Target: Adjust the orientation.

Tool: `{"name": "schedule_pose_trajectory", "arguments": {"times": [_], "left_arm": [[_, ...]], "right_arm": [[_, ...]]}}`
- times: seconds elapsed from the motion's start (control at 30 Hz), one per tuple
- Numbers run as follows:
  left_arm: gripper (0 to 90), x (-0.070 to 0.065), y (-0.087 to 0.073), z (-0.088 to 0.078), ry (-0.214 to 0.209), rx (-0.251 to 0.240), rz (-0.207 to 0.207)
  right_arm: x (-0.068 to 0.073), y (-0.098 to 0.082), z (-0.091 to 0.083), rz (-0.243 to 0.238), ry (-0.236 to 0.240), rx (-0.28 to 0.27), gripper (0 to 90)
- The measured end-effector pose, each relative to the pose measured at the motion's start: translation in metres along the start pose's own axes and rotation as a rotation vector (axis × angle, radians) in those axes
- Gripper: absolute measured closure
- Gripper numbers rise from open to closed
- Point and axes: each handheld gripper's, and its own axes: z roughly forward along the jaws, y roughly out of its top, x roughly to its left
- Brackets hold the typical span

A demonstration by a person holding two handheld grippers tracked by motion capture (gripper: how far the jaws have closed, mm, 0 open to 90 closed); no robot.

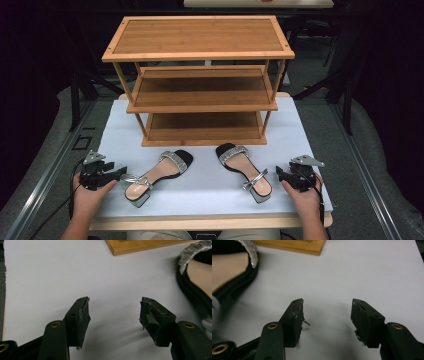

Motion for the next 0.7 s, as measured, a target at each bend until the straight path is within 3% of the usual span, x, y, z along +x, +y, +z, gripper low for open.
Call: {"name": "schedule_pose_trajectory", "arguments": {"times": [0.07, 0.23, 0.33, 0.53, 0.7], "left_arm": [[41.0, -0.0002, 0.0009, -0.0007, -0.012, -0.009, -0.009], [41.3, -0.0021, 0.0001, 0.0015, -0.02, -0.01, -0.016], [41.3, -0.0028, -0.0007, -0.0008, -0.024, -0.015, -0.011], [41.3, -0.0033, -0.0015, -0.0043, -0.034, -0.017, -0.014], [42.7, -0.003, -0.0008, -0.0041, -0.044, -0.013, -0.03]], "right_arm": [[-0.0014, -0.001, -0.0022, 0.029, 0.007, -0.019, 44.8], [-0.0014, -0.0012, -0.0031, 0.039, 0.04, -0.038, 43.9], [0.0008, -0.0017, -0.0032, 0.036, 0.022, -0.027, 43.3], [0.0069, -0.0013, -0.0066, 0.046, 0.039, -0.046, 44.7], [0.0041, -0.0012, -0.0052, 0.051, 0.033, -0.039, 44.9]]}}
